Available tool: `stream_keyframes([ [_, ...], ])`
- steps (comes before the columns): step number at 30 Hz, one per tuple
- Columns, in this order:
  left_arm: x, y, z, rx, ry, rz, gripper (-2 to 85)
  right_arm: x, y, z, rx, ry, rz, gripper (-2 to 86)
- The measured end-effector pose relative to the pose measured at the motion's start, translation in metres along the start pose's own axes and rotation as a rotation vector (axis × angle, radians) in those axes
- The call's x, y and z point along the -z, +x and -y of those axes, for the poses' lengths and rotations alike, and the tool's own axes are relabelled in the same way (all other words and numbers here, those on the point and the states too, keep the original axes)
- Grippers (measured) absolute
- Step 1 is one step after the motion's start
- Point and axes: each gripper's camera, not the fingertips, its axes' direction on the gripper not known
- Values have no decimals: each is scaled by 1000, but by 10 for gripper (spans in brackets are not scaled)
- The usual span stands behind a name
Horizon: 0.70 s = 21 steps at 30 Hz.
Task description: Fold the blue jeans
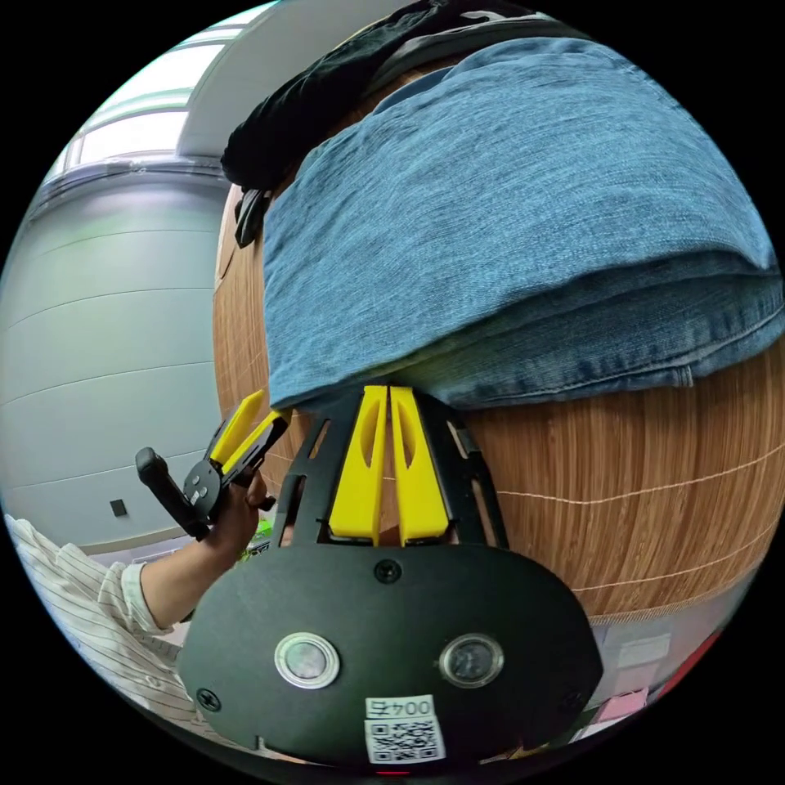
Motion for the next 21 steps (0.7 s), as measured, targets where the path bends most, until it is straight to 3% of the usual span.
stream_keyframes([
  [5, -12, -11, 30, -90, -61, -105, 151, 12, -45, 0, 98, -2, -176, 39],
  [10, -25, -8, 41, -120, -59, -129, 110, -14, -145, 4, 380, 28, -230, 51],
  [15, -42, -37, 50, -111, -64, -188, 123, -66, -167, 22, 496, -58, -374, 46],
  [21, -57, -89, 42, -133, -93, -241, 122, -63, -189, 22, 573, -66, -403, 49],
])
